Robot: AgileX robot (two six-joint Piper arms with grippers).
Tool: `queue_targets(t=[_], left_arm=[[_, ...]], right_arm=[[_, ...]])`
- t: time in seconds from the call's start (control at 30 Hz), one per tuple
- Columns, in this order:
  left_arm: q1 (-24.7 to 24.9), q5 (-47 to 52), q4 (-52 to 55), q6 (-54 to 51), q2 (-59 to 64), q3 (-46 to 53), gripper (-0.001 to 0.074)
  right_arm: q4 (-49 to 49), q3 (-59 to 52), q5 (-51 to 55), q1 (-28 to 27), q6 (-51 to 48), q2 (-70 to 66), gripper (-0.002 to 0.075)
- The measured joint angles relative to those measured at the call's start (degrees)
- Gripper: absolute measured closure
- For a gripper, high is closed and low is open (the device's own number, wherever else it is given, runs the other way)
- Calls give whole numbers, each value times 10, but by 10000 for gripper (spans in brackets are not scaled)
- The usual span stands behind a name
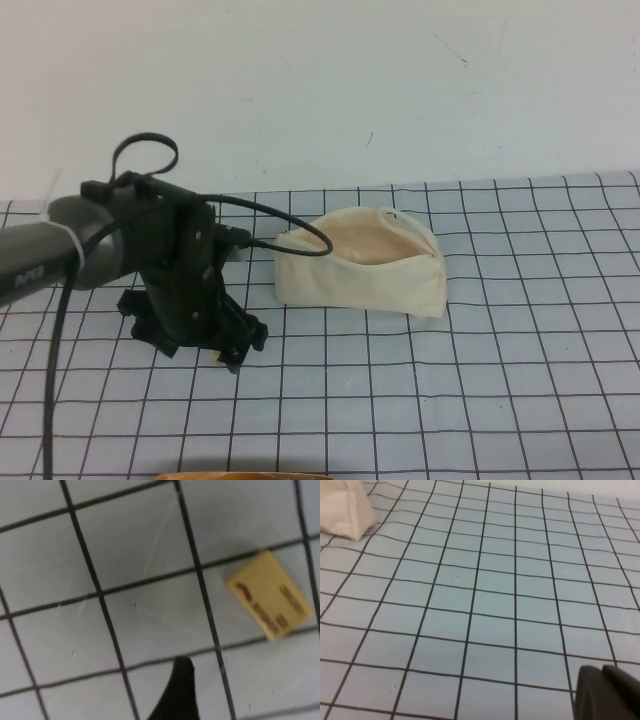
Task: Put eraser into pencil case
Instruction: Pick up the eraser from the table, then place the eraser on the pencil case
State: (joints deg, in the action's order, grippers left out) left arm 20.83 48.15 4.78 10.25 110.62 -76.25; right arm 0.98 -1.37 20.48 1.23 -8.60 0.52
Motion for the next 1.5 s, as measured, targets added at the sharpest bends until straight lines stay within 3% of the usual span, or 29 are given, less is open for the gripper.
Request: queue_targets(t=[0.1, 0.53, 0.87, 1.0, 1.03, 1.27, 1.5], left_arm=[[0, -31, 5, 38, 17, 0, 151], [0, -111, 9, 119, 40, -2, 342], [0, -101, 8, 125, 52, -5, 384], [0, -97, 8, 126, 52, -7, 523], [0, -91, 8, 123, 52, -10, 554], [0, -7, -13, 51, 36, -66, 550], [0, -22, -184, -107, -31, -147, 550]], right_arm=[[0, 0, 0, 0, 0, 0, 727], [0, 0, 0, 0, 0, 0, 727], [0, 0, 0, 0, 0, 0, 727], [0, 0, 0, 0, 0, 0, 727], [0, 0, 0, 0, 0, 0, 727], [0, 0, 0, 0, 0, 0, 727], [0, 0, 0, 0, 0, 0, 727]])
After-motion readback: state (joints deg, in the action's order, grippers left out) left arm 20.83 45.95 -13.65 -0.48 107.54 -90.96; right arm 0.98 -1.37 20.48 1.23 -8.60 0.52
